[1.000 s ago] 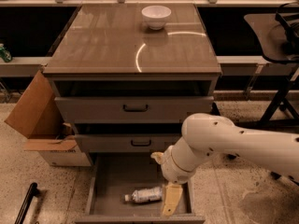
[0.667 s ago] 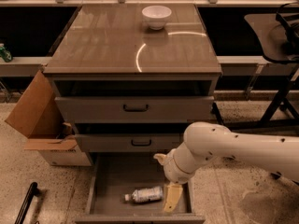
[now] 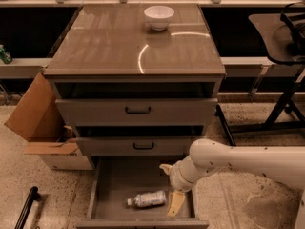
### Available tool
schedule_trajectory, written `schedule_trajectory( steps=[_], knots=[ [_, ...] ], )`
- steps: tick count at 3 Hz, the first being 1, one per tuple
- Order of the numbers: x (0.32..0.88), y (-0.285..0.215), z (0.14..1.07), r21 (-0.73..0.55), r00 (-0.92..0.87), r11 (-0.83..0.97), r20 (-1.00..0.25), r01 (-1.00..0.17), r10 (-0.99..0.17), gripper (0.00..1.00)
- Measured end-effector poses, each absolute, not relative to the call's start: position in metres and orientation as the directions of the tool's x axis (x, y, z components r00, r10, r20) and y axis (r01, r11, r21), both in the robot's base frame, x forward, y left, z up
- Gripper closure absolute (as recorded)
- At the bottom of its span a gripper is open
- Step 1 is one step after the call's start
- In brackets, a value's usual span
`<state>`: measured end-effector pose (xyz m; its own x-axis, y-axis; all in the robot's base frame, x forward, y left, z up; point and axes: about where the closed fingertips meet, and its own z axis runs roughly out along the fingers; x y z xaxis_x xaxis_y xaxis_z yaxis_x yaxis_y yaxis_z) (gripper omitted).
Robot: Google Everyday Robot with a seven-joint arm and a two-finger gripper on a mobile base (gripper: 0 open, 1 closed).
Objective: Pick blue plastic bottle from bottom drawer and place on counter
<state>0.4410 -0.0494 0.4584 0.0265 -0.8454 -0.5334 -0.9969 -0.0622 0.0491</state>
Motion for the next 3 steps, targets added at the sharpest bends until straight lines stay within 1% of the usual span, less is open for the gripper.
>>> schedule_trajectory(
  steps=[2,3],
  knots=[
    [0.447,-0.053,0.44,0.064,-0.005,-0.035,-0.543,-0.997,-0.84,0.0],
    [0.465,-0.058,0.399,0.049,-0.007,-0.025,-0.562,-0.999,-0.827,0.0]
  ],
)
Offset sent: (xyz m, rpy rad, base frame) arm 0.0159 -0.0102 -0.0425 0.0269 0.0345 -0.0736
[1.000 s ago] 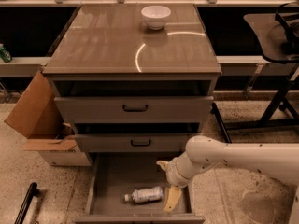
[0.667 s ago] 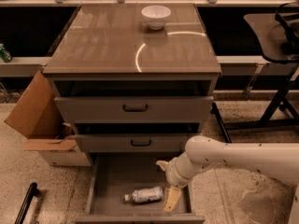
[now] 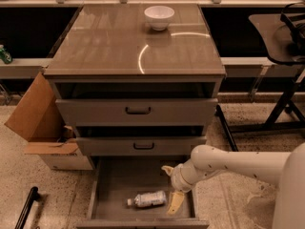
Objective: Pick blue plastic bottle from bottom drawer and place on counter
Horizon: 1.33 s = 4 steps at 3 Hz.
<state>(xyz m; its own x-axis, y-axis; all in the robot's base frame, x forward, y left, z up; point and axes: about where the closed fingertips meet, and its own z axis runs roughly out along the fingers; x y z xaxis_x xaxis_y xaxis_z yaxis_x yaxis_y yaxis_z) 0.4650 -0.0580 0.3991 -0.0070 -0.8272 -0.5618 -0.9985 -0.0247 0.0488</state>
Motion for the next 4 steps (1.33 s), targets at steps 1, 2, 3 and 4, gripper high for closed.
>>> schedule_trajectory(
  steps=[1,2,3,4],
  knots=[
    [0.481,-0.054,0.348,0.047,0.015,-0.053,-0.59,-0.997,-0.808,0.0],
    [0.496,-0.046,0.3,0.07,0.018,-0.077,-0.611,-0.995,-0.792,0.0],
    [0.512,-0.034,0.246,0.091,0.013,-0.089,-0.619,-0.992,-0.785,0.0],
    [0.523,-0.027,0.217,0.092,0.007,-0.08,-0.616,-0.993,-0.788,0.0]
  ],
)
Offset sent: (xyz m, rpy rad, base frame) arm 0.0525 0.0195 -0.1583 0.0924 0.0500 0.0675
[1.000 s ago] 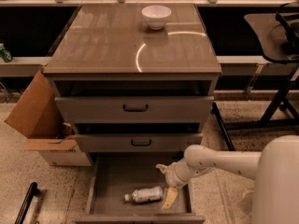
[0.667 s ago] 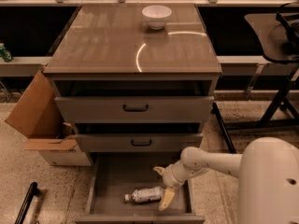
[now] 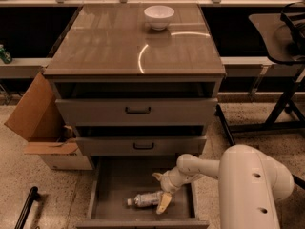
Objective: Pick blue plastic bottle from bottom drawer and place on counter
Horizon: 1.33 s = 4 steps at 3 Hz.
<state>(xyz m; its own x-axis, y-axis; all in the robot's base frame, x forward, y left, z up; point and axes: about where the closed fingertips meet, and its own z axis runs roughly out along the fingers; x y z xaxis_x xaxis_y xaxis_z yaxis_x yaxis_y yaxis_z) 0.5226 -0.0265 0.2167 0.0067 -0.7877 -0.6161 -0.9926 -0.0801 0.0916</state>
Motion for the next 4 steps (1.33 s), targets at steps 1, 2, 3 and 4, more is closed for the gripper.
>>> schedule_trajectory(
  steps=[1,2,3,4],
  knots=[
    [0.53,-0.022,0.194,0.084,0.005,-0.069,-0.599,-0.994,-0.801,0.0],
    [0.536,-0.016,0.176,0.071,0.005,-0.059,-0.592,-0.996,-0.806,0.0],
    [0.538,-0.009,0.164,0.06,0.012,-0.058,-0.583,-0.997,-0.812,0.0],
    [0.539,-0.004,0.153,0.052,0.017,-0.058,-0.574,-0.997,-0.819,0.0]
  ],
)
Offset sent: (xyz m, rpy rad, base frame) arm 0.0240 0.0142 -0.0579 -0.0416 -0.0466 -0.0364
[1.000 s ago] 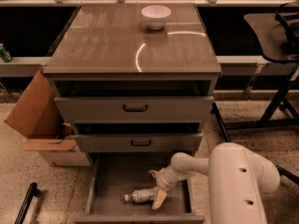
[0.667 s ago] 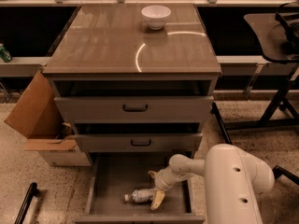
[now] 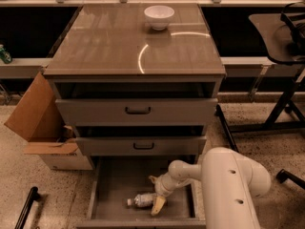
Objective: Pick blue plastic bottle from bottom drawer and place on counter
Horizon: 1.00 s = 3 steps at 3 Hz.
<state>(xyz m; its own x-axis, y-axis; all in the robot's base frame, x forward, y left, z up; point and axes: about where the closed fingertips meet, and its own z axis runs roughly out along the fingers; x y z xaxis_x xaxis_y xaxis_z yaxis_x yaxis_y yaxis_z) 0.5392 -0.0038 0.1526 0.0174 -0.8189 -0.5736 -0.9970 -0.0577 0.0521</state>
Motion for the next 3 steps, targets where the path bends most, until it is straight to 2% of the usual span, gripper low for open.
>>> schedule_trajectory(
  steps=[2,3],
  knots=[
    [0.539,0.008,0.133,0.049,0.031,-0.071,-0.558,-0.996,-0.829,0.0],
    [0.538,0.011,0.126,0.054,0.033,-0.075,-0.553,-0.996,-0.833,0.18]
  ],
)
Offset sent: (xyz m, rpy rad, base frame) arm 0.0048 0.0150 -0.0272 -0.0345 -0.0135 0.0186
